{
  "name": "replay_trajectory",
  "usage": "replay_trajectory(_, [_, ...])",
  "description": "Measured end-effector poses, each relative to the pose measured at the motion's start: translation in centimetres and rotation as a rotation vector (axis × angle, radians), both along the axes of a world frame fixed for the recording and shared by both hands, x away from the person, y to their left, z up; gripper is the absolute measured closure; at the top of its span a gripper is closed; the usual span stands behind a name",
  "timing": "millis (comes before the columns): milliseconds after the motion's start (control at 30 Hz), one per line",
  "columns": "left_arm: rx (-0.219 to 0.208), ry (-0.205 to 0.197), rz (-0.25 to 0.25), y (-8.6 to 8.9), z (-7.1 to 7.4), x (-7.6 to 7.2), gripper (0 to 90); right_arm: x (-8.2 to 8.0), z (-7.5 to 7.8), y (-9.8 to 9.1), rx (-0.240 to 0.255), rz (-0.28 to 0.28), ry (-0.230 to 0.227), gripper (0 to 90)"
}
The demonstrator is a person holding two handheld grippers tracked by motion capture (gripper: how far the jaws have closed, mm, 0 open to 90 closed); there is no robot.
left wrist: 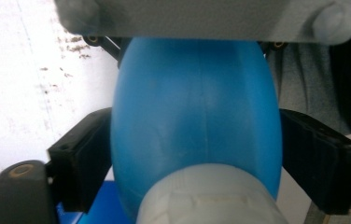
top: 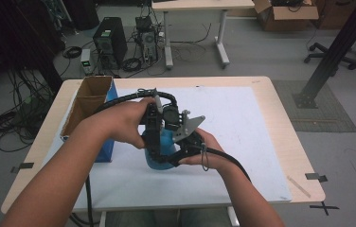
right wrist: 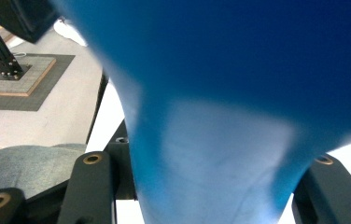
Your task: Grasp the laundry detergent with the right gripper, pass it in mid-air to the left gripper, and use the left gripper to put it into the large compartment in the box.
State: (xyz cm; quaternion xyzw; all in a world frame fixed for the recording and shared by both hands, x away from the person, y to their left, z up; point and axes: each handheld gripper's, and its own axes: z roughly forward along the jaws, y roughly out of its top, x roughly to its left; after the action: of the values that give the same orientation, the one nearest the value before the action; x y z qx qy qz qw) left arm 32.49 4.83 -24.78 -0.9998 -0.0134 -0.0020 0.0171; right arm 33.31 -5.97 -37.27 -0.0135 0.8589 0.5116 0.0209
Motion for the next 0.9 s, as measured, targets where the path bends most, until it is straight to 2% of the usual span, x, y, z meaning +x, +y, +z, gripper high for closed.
replay_trajectory(233, [-0.003, 0.005, 0.003, 0.08, 0.04, 0.08, 21.4, -0.03, -0.03, 0.0, -0.001, 0.0, -0.003, 44.9])
replay_trajectory(267, [-0.003, 0.005, 0.003, 0.08, 0.04, 0.09, 21.9, -0.26, -0.01, -0.09, -0.018, -0.008, 0.029, 44.9])
replay_trajectory(333, [-0.007, 0.002, 0.005, 0.08, -0.01, 0.08, 22.3, -0.2, -0.04, -0.04, -0.012, -0.004, 0.021, 44.9])
replay_trajectory(367, [-0.007, 0.0, 0.004, 0.07, -0.02, 0.07, 22.4, -0.03, -0.06, 0.04, 0.001, 0.001, -0.003, 45.0])
replay_trajectory(433, [-0.005, 0.002, 0.002, 0.05, -0.02, 0.08, 23.5, -0.04, -0.04, 0.04, 0.001, 0.001, -0.006, 44.9])
replay_trajectory(467, [-0.002, 0.003, 0.0, 0.05, -0.02, 0.08, 24.3, -0.17, 0.0, 0.06, 0.006, 0.004, 0.012, 44.9])
replay_trajectory(633, [0.001, -0.004, 0.0, 0.06, -0.04, 0.08, 26.1, -0.14, 0.02, 0.05, 0.005, 0.003, 0.002, 44.9])
replay_trajectory(733, [0.001, -0.007, -0.001, 0.08, -0.07, 0.06, 28.4, -0.31, 0.02, 0.05, 0.011, 0.003, 0.027, 44.9])
replay_trajectory(900, [-0.005, -0.013, -0.001, 0.05, -0.03, 0.01, 34.4, -0.35, 0.06, 0.02, 0.013, 0.003, 0.03, 44.9])
